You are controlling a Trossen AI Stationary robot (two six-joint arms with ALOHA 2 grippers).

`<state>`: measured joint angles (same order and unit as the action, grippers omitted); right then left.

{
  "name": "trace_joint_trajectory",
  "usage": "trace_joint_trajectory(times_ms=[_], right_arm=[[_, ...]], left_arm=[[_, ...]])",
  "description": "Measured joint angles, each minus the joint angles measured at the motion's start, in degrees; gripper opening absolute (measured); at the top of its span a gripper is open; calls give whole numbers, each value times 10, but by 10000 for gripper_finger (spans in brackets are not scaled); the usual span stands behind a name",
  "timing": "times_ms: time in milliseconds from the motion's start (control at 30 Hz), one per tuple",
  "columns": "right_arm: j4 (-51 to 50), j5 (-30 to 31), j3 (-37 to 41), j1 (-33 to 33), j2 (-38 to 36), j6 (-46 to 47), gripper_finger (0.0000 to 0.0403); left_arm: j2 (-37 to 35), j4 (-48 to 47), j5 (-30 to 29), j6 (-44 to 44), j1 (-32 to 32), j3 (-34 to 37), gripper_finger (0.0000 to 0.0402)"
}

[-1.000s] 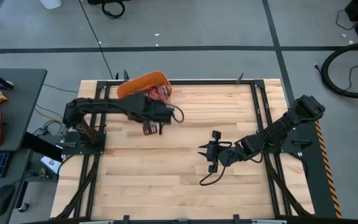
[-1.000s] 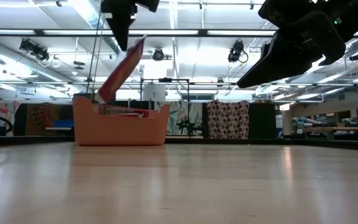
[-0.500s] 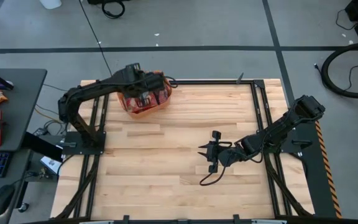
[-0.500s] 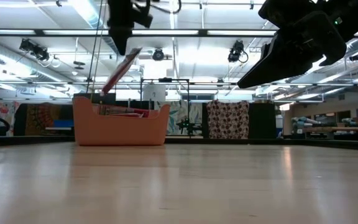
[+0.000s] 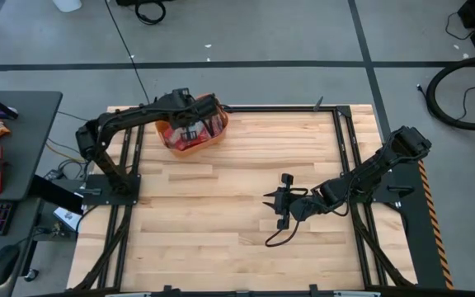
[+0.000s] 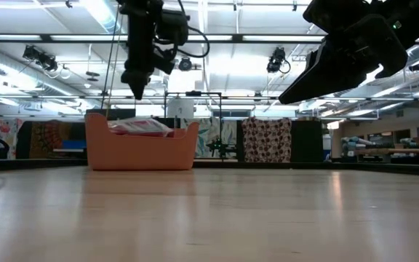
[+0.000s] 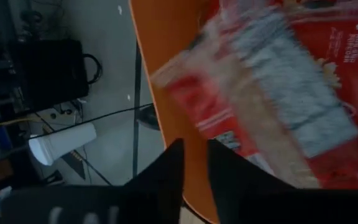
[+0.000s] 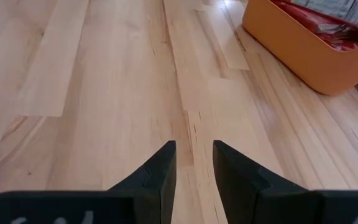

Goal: Sort popcorn bags into baskets
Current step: Return to Home Position

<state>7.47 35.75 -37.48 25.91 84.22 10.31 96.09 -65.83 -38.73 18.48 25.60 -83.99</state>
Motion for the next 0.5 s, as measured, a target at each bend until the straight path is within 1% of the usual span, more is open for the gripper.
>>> trace_joint_trajectory(times_ms=[133,167,200,267,300,333,400,500], right_arm=[[0,0,0,0,0,0,110],[-2,0,0,0,0,0,110],[-7,0,0,0,0,0,110],[-27,2,0,6,0,4,110],[-41,4,0,9,0,9,110],[-55,8,0,12,0,18,110],[-81,24,0,17,0,40,110],[-101,49,0,22,0,71,110]], left_arm=[[-5,-32,-7,-33,-11,-17,117],[-12,-39,5,-46,-17,-22,125],[-22,-40,36,-53,-24,-23,131],[-47,-31,111,-72,-41,-17,136],[-62,-21,141,-82,-50,-11,136],[-78,-13,158,-94,-61,-2,135],[-113,-2,168,-113,-82,24,131],[-170,23,168,-143,-110,76,125]])
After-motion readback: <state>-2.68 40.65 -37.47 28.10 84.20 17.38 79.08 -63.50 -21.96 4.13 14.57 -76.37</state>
